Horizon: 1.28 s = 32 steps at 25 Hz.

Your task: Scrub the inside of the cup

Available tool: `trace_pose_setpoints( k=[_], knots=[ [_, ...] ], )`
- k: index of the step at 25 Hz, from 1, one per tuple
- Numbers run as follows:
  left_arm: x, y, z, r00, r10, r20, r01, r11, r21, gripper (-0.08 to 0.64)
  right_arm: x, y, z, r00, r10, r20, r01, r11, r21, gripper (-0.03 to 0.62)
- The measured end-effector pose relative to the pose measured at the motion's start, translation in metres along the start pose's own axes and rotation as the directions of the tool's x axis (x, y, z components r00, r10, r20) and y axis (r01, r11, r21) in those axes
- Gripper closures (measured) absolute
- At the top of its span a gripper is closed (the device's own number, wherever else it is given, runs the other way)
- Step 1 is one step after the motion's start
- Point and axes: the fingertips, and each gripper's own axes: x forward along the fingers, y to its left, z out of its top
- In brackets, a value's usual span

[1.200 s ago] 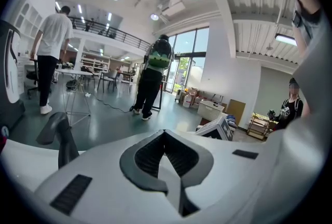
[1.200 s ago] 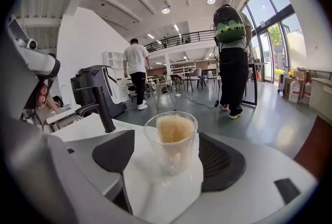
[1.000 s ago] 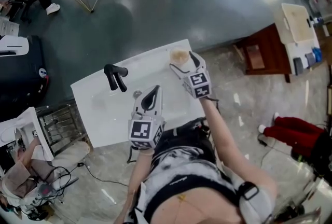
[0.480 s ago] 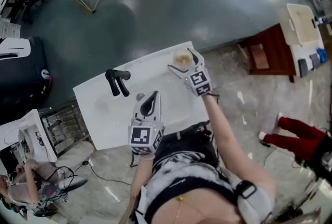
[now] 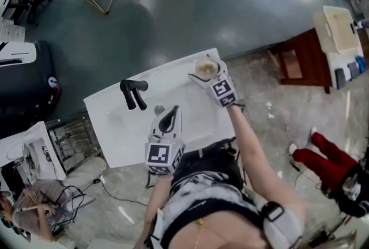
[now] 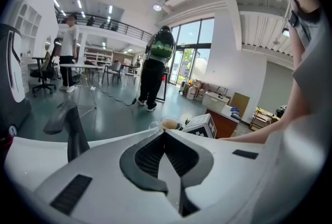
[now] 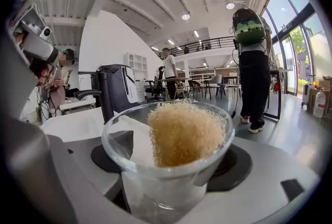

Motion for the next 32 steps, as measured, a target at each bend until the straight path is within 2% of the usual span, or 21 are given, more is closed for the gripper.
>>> trace_pose_setpoints(
  k=[2, 8, 12, 16, 21, 32],
  knots=[
    [0.0, 0.0, 0.0, 1.0, -0.001, 0.001, 0.001, 1.0, 0.001, 0.558, -0.001, -0.002, 0.001, 1.0, 0.004, -0.001, -0.004, 1.0, -0.007, 0.193],
    [-0.006, -0.001, 0.001, 1.0, -0.009, 0.001, 0.009, 1.0, 0.025, 0.558, -0.005, 0.003, -0.005, 0.999, 0.023, -0.025, -0.024, 1.0, -0.011, 0.195],
    [-0.01, 0.002, 0.006, 1.0, -0.004, 0.022, 0.004, 1.0, 0.014, 0.558, -0.008, 0.013, -0.005, 0.999, 0.033, -0.037, -0.034, 0.999, -0.023, 0.195],
    [-0.015, 0.0, 0.006, 1.0, -0.003, 0.03, 0.002, 0.999, 0.032, 0.558, -0.02, 0.021, 0.002, 0.999, 0.042, -0.021, -0.042, 0.999, -0.016, 0.195],
    [-0.02, 0.003, 0.015, 0.998, 0.007, 0.061, -0.009, 0.999, 0.042, 0.558, -0.037, 0.026, 0.028, 0.998, 0.046, 0.032, -0.046, 0.999, 0.019, 0.195],
    [-0.038, -0.011, 0.025, 0.993, -0.035, 0.113, 0.03, 0.999, 0.04, 0.558, -0.074, 0.086, 0.046, 0.993, 0.113, 0.045, -0.112, 0.993, -0.026, 0.195]
  ],
)
